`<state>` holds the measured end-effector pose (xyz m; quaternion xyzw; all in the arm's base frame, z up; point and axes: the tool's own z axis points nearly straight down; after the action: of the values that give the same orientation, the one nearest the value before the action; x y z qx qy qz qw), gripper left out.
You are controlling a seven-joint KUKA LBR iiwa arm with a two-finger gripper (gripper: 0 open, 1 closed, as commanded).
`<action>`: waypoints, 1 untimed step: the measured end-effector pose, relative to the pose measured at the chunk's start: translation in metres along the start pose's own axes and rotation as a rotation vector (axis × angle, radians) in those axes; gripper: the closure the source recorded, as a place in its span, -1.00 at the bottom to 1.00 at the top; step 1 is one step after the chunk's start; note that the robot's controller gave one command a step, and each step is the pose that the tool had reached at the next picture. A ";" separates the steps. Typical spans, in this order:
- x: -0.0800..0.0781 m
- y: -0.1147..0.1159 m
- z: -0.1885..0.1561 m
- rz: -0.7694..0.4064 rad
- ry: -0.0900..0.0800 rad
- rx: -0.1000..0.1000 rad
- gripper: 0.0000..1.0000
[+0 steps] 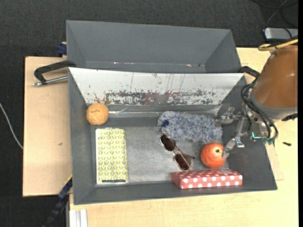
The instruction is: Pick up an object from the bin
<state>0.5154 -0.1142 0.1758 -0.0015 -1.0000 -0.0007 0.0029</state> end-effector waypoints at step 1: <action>-0.002 0.001 -0.005 -0.003 -0.009 0.001 -1.00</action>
Offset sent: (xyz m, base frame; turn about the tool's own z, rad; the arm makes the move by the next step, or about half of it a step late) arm -0.0219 -0.0143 -0.1058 -0.0893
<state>0.5173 -0.1137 0.1804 -0.0002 -1.0000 0.0001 -0.0014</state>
